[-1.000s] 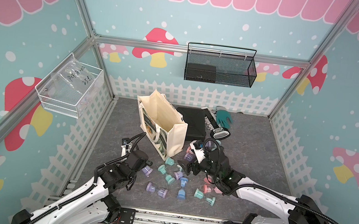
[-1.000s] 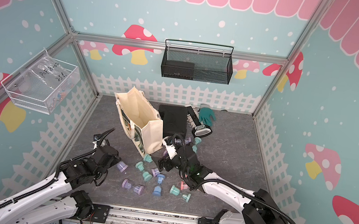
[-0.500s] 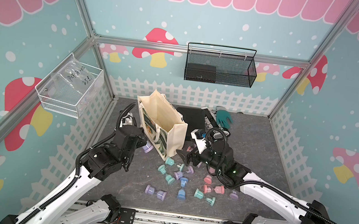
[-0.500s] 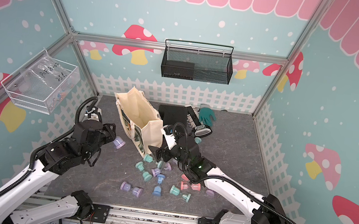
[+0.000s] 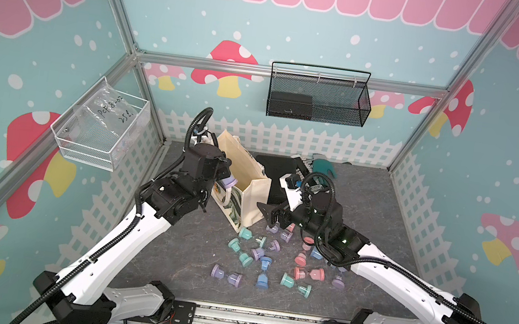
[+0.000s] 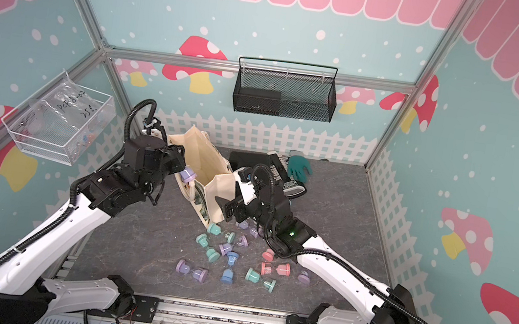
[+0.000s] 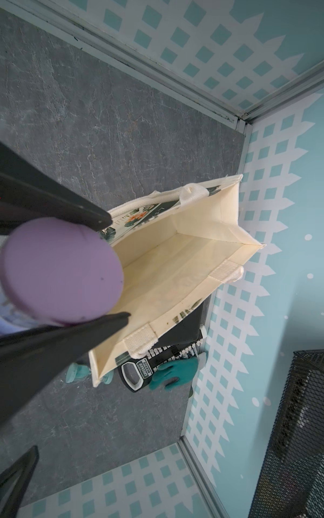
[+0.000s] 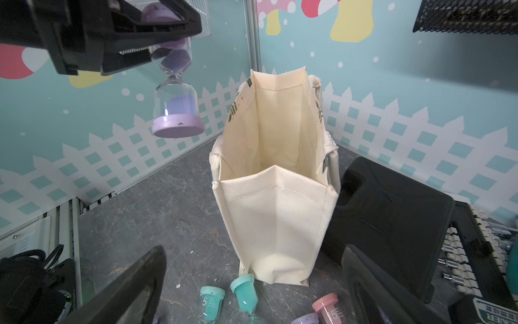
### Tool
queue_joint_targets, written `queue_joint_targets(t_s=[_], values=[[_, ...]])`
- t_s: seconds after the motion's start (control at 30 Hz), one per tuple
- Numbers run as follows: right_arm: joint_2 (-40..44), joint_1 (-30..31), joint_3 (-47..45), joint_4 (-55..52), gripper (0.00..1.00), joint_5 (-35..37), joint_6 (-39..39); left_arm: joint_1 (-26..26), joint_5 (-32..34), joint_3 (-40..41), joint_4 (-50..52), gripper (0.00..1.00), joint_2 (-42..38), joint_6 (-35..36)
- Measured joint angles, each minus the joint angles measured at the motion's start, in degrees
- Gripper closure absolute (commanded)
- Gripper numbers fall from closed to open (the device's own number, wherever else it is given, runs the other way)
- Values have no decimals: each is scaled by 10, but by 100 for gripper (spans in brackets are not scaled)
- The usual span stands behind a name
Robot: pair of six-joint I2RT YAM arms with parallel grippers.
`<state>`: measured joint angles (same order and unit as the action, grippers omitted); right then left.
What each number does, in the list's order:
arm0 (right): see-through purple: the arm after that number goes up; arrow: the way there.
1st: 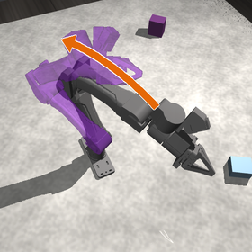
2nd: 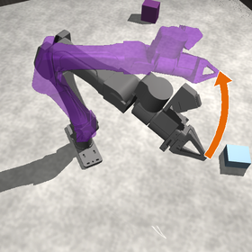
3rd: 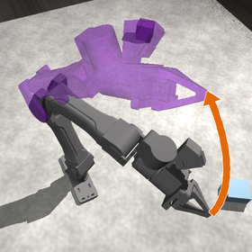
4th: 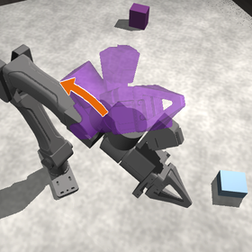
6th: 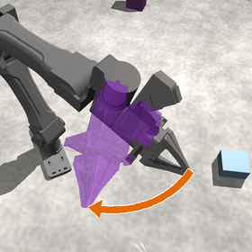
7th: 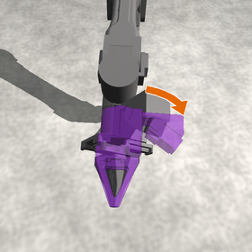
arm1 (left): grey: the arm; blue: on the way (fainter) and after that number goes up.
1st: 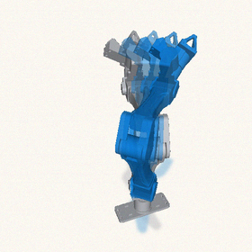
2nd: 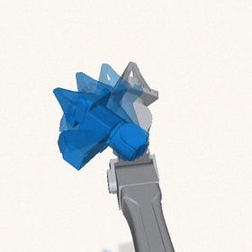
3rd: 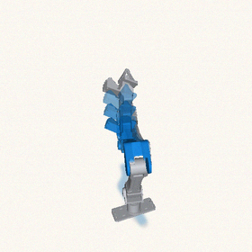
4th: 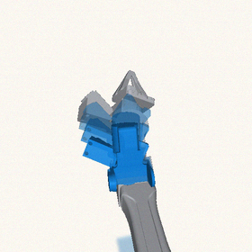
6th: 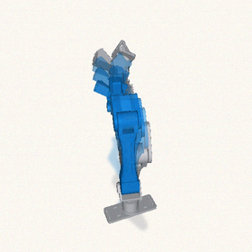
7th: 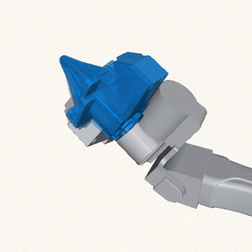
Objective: Put the hourglass into the canvas bag
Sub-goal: Place the hourglass in the canvas bag.
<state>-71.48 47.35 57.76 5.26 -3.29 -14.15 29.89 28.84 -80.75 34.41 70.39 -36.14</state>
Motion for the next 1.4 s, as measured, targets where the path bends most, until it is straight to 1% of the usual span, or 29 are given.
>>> queue_joint_targets(t_s=[0.27,0.67,1.13,1.4], values=[[-21,0,41,-19,0,21,0,-40,-21,-66,-19,78,110,4],[-61,-8,51,-30,0,17,-5,-85,-51,-148,-2,79,252,4],[-62,-9,50,-16,0,7,-17,-110,-83,-184,9,77,379,6],[-61,-10,40,-6,1,9,-20,-125,-117,-181,9,78,420,3]])
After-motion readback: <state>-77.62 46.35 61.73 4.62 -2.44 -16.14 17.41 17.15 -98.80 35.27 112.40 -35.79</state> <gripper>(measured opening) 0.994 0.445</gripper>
